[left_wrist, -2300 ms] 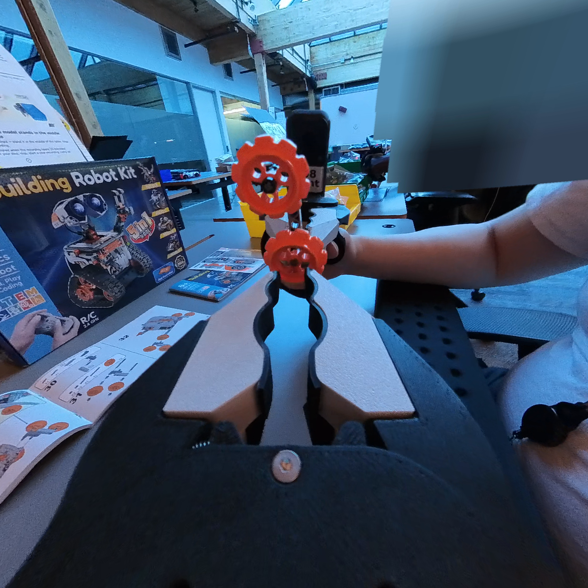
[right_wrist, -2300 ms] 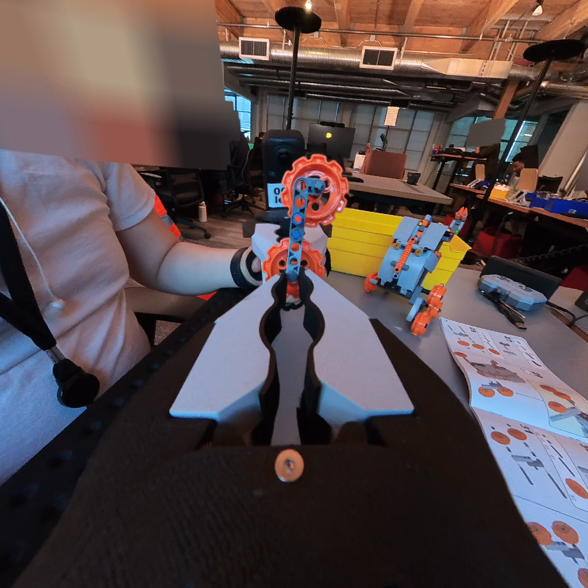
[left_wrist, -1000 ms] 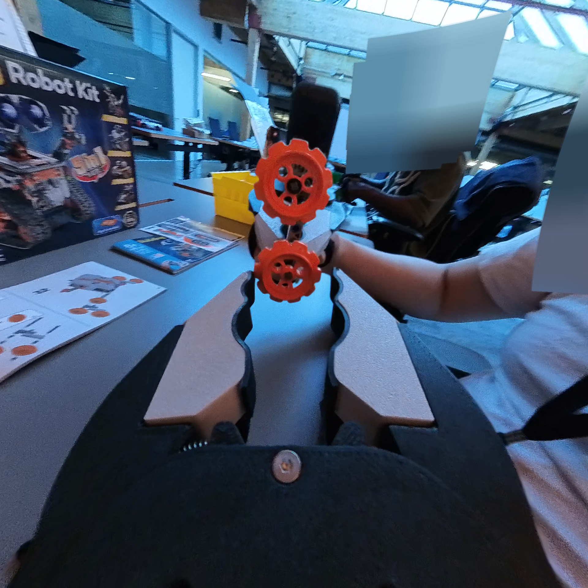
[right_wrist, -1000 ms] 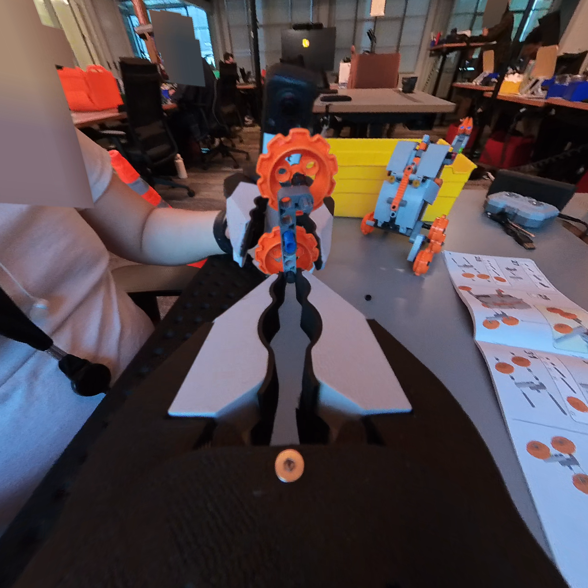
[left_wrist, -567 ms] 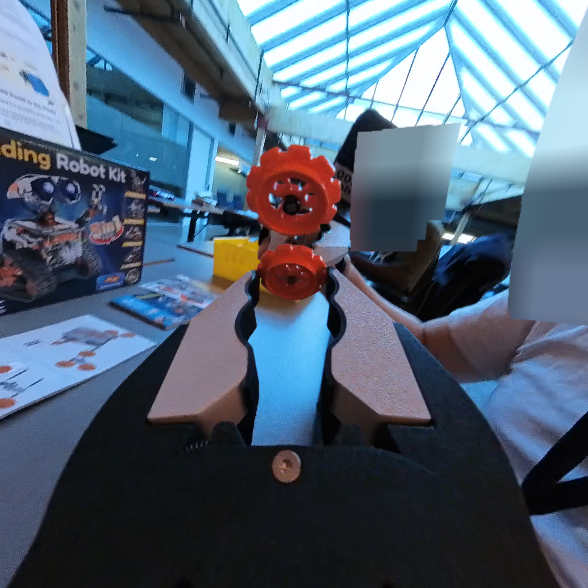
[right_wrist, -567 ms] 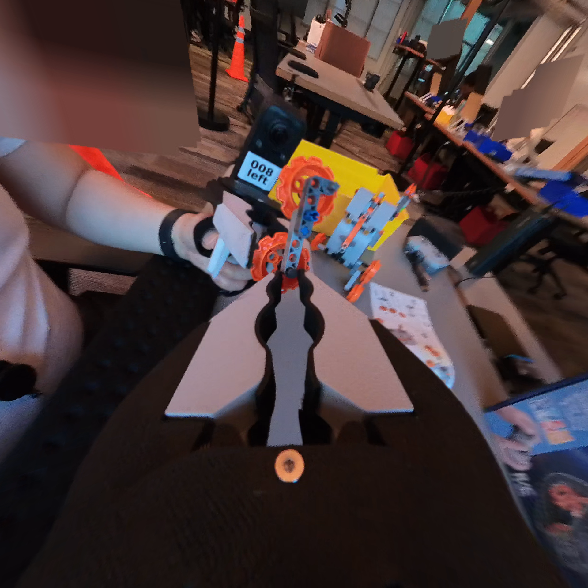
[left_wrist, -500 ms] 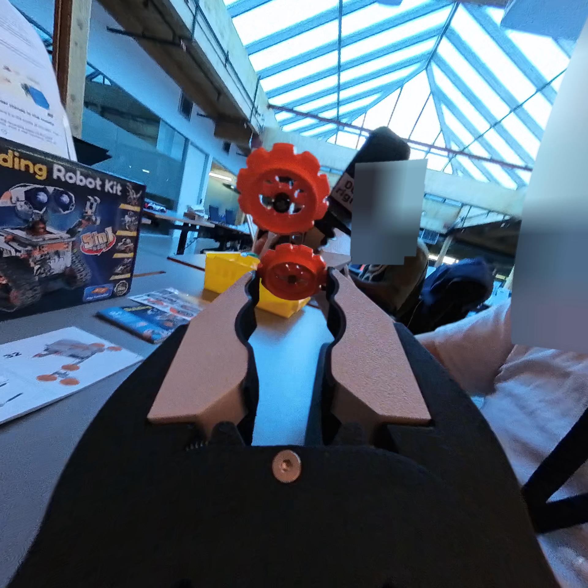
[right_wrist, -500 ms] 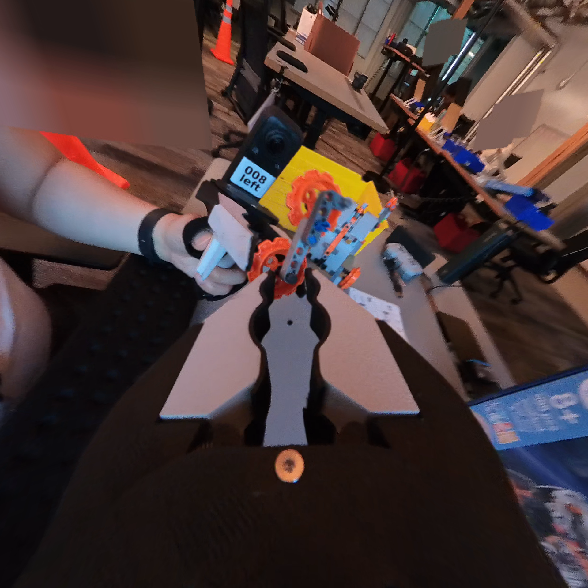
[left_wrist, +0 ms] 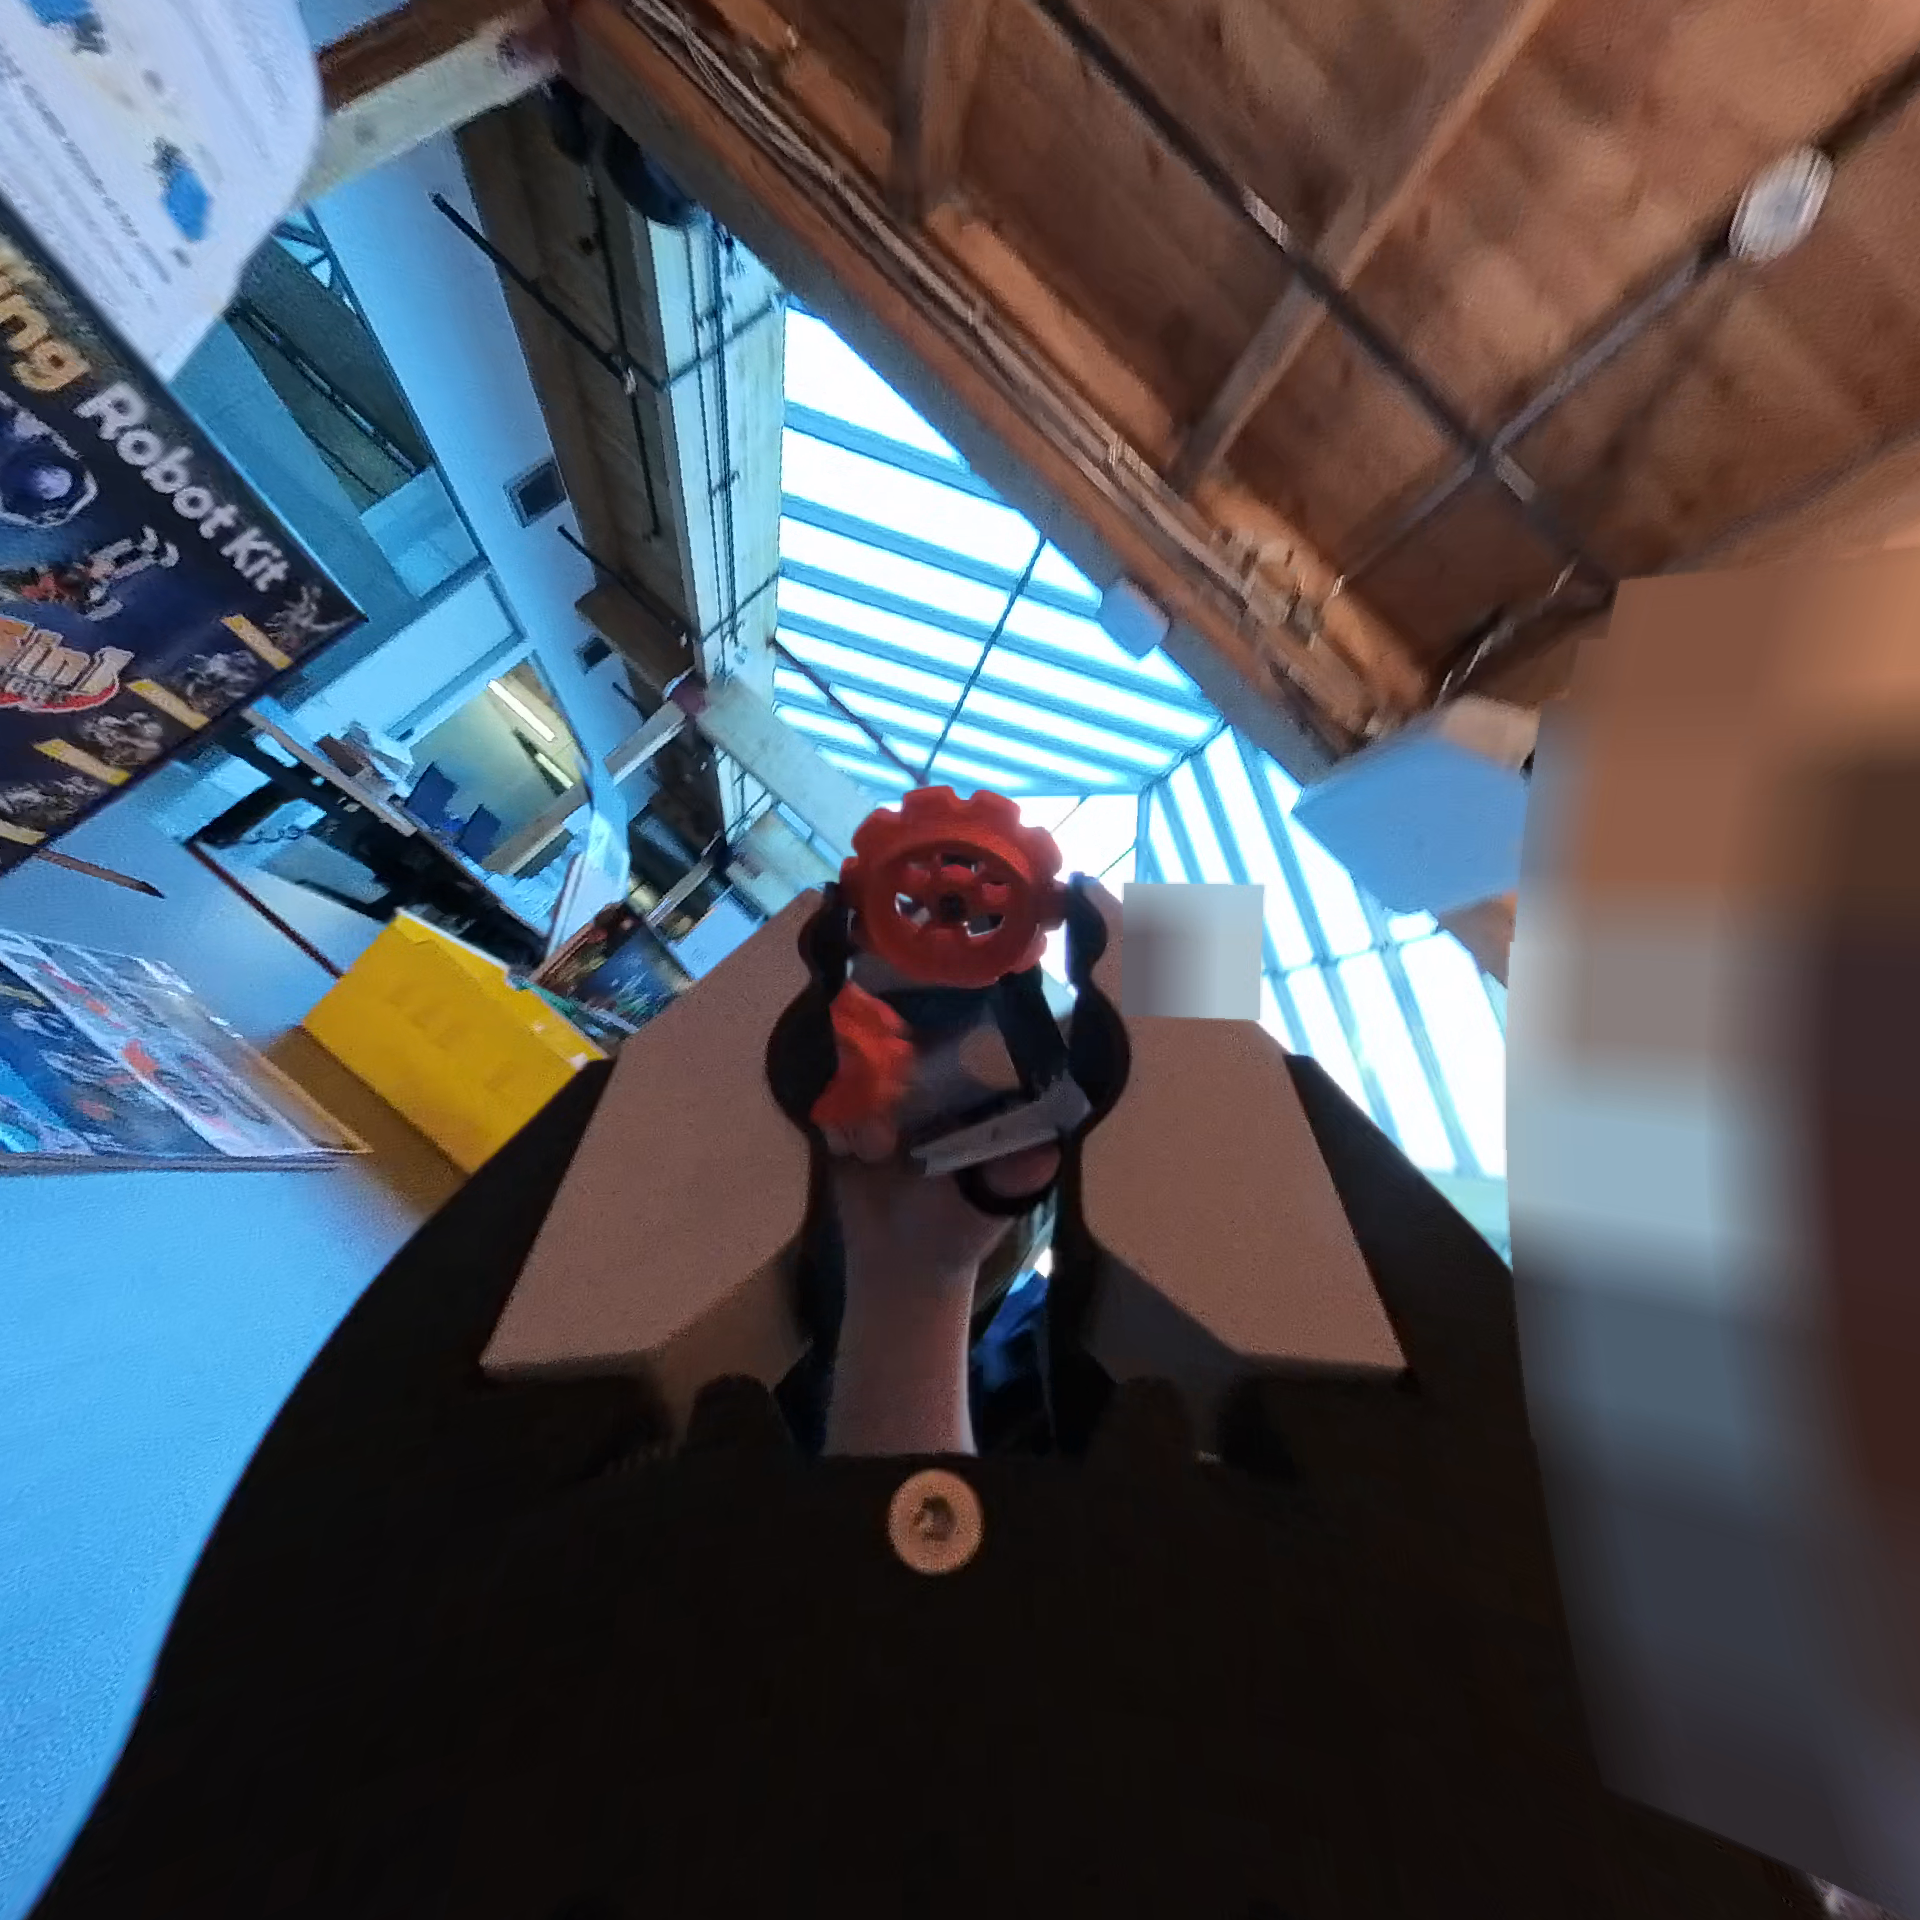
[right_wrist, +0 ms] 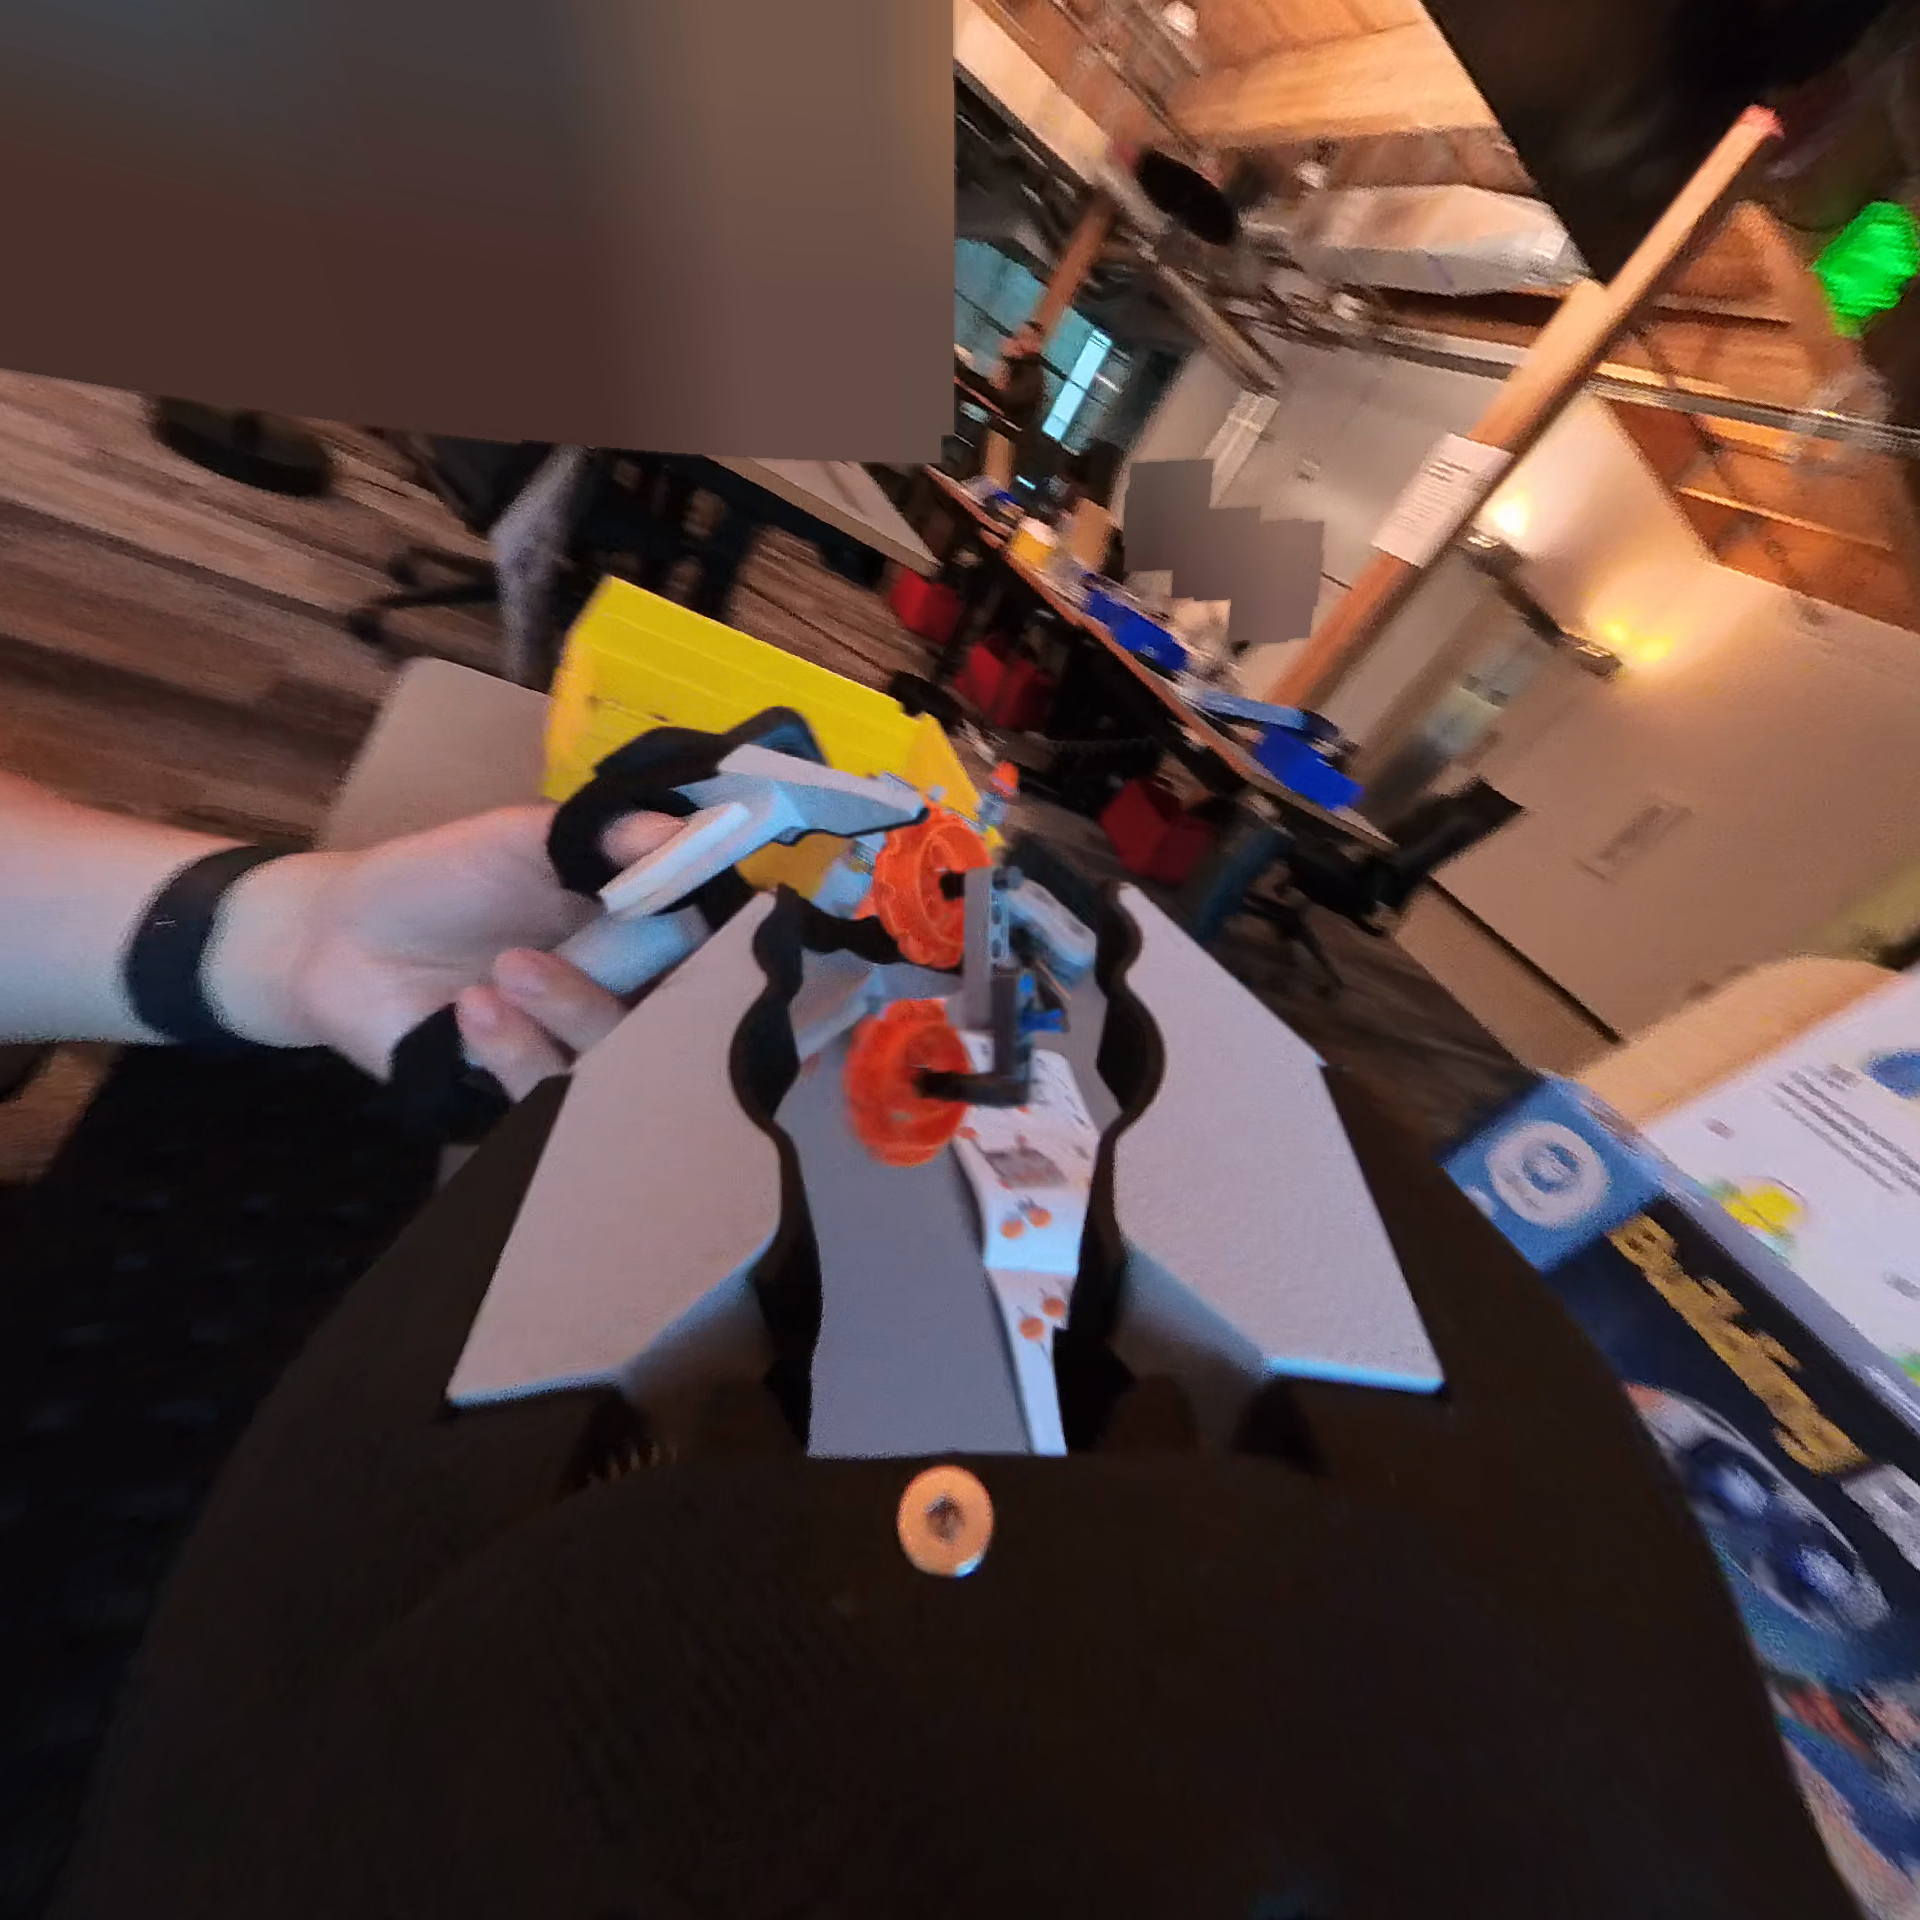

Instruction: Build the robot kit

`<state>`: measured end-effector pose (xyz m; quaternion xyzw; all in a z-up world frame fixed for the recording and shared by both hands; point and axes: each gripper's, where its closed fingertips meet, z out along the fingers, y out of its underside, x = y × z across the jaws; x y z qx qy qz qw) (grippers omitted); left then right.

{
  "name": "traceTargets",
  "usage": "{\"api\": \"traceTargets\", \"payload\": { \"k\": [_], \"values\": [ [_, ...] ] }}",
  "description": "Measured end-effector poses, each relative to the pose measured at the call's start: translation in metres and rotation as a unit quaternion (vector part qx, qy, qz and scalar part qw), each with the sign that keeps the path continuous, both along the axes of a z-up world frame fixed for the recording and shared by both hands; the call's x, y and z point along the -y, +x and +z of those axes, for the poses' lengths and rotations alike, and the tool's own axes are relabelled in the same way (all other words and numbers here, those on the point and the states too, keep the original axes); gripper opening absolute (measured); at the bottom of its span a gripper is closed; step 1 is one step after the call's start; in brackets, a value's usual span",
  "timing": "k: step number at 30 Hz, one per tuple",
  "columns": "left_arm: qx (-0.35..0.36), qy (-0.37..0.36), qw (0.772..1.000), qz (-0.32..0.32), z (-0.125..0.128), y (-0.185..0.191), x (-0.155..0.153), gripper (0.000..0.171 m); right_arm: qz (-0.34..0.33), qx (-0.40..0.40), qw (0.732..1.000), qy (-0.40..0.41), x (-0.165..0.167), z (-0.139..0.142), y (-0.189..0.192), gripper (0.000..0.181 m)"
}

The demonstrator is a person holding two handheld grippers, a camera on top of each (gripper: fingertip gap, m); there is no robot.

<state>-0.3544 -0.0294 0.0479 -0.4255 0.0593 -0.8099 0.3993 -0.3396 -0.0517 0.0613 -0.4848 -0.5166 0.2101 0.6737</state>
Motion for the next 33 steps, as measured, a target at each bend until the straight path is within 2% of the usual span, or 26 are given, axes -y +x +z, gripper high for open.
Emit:
{"api": "traceTargets", "payload": {
  "k": [2,5,10,13,18,26,33],
  "values": [
    [0.023,-0.031,0.999,0.020,-0.007,-0.003,-0.009,0.040,-0.052,-0.001,0.999,0.004,0.002,0.003,0.001,0.056],
    [0.032,-0.061,0.997,0.040,-0.017,0.004,-0.014,0.040,-0.076,-0.014,0.997,0.012,0.011,0.005,-0.009,0.056],
    [0.086,-0.119,0.989,-0.025,-0.014,0.019,-0.009,0.039,-0.163,0.130,0.974,0.088,-0.019,-0.027,-0.012,0.061],
    [0.124,-0.134,0.982,-0.043,-0.005,0.018,-0.006,0.040,-0.168,0.153,0.968,0.104,-0.023,-0.022,-0.007,0.050],
    [0.158,-0.149,0.973,-0.075,0.014,0.024,0.003,0.040,-0.136,0.176,0.965,0.142,-0.016,-0.003,-0.006,0.048],
    [0.178,-0.140,0.970,-0.090,0.038,0.032,0.021,0.040,-0.184,0.237,0.931,0.206,-0.011,0.013,0.003,0.041],
    [0.175,-0.126,0.970,-0.112,0.048,0.033,0.039,0.040,-0.170,0.203,0.942,0.206,0.009,0.030,-0.001,0.035]
  ]
}}
